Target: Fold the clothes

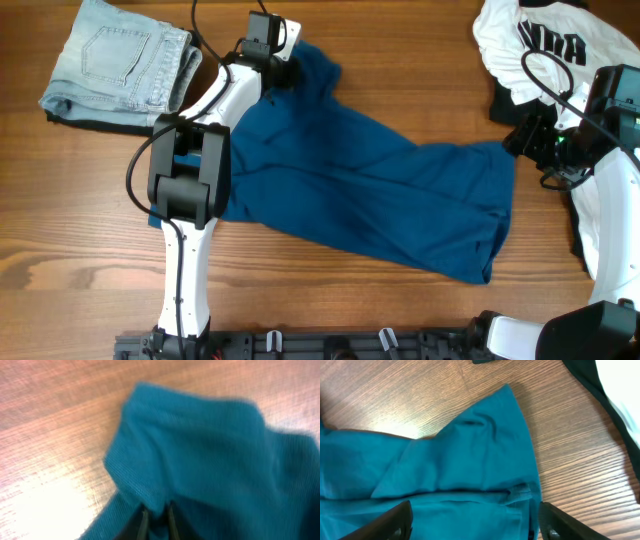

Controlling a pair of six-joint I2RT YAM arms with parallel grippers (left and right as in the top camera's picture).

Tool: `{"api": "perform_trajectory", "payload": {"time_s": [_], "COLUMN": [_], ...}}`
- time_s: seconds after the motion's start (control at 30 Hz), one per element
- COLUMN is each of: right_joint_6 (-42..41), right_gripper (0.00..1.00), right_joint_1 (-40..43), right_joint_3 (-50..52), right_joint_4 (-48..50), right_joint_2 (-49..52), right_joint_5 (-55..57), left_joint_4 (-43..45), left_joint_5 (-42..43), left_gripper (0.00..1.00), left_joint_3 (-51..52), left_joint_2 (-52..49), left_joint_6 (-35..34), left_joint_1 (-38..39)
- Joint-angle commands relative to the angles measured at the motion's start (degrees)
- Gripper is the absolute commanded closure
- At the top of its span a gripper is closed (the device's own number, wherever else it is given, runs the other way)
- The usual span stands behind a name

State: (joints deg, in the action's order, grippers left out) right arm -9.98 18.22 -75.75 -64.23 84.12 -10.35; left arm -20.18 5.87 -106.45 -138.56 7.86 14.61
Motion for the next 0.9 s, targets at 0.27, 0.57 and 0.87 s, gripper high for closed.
{"api": "perform_trajectory", "payload": {"time_s": [0.27,0.57,0.87], "right_joint_6": [0.94,2.45,2.19], "right_gripper": [0.37,0.36,0.39], "right_joint_1": [-5.31,-5.55,-5.57], "right_joint_3": [-0.66,-0.66,-0.66], "right_joint_4": [4.92,13.44,27.3], "right_joint_2": [10.58,22.69,29.44], "right_joint_5": [-1.53,-1.07,1.77], "left_joint_4": [-2.73,-6.25,-5.49], "left_joint_5": [-7.06,-8.87,-10.29], "left_gripper": [0.96,0.96,0.47], "left_joint_3": [-3.13,-3.13,-3.13], "left_joint_2": [3.65,4.46,4.46], "left_joint_6": [-18.86,-20.31,-13.92], "left_joint_1": [-6.38,-10.27,-7.56]}}
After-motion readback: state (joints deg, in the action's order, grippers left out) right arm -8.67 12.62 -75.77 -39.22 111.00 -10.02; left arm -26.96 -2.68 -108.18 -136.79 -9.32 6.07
